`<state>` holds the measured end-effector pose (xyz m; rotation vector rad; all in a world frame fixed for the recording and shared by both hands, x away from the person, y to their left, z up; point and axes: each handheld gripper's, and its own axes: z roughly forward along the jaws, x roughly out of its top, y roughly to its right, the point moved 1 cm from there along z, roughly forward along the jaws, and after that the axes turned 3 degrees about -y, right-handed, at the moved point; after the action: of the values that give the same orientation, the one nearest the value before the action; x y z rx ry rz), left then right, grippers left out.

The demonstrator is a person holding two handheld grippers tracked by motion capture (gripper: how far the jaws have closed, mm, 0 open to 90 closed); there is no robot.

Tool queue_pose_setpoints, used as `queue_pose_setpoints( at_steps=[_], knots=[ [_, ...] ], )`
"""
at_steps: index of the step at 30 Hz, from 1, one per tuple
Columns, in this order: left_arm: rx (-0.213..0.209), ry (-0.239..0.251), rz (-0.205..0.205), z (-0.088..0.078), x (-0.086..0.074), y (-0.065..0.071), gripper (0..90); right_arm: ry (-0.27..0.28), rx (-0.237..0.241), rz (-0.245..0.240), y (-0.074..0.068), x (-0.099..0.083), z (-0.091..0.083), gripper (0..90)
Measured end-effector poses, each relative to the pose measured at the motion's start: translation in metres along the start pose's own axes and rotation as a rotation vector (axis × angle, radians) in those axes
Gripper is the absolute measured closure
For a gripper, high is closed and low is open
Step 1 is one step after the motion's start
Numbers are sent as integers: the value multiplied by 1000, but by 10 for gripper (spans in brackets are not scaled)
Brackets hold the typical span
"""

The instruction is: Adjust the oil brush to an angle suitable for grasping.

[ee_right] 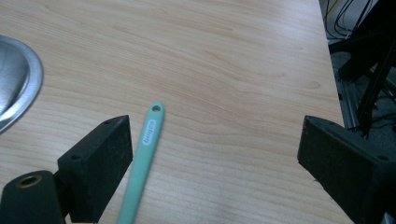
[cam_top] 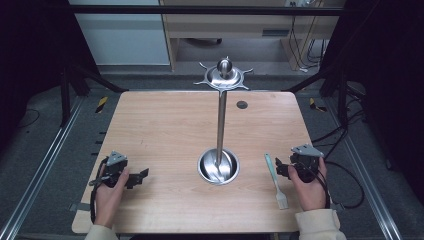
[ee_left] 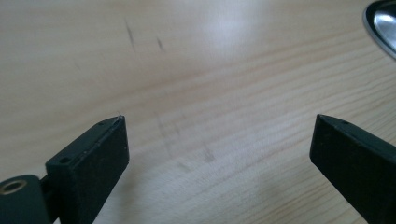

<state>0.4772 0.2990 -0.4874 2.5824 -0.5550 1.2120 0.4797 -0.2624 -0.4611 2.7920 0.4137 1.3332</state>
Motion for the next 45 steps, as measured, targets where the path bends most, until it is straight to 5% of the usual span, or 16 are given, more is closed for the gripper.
queue_pose_setpoints(
  at_steps=[5, 9, 14, 20, 25, 29, 45],
  knots=[
    [129, 58, 94, -31, 5, 5, 43, 5, -2, -16, -8, 3, -3, 94],
    [127, 63, 82, -38, 4, 8, 43, 19, 9, -43, -13, 6, -6, 93],
    [126, 69, 117, -50, -3, 17, 42, 11, -3, -95, -14, 20, -4, 187],
    [92, 80, 118, -65, -20, 25, 39, -59, 29, -178, -18, 40, 11, 444],
    [135, 112, 139, -65, -14, 24, 39, -66, 86, -201, -33, 40, 30, 715],
    [137, 96, 136, -59, -13, 21, 40, -106, 101, -255, -43, 36, 38, 826],
    [127, 92, 145, -57, -12, 23, 39, -261, 157, -261, -49, 18, 53, 890]
  ],
)
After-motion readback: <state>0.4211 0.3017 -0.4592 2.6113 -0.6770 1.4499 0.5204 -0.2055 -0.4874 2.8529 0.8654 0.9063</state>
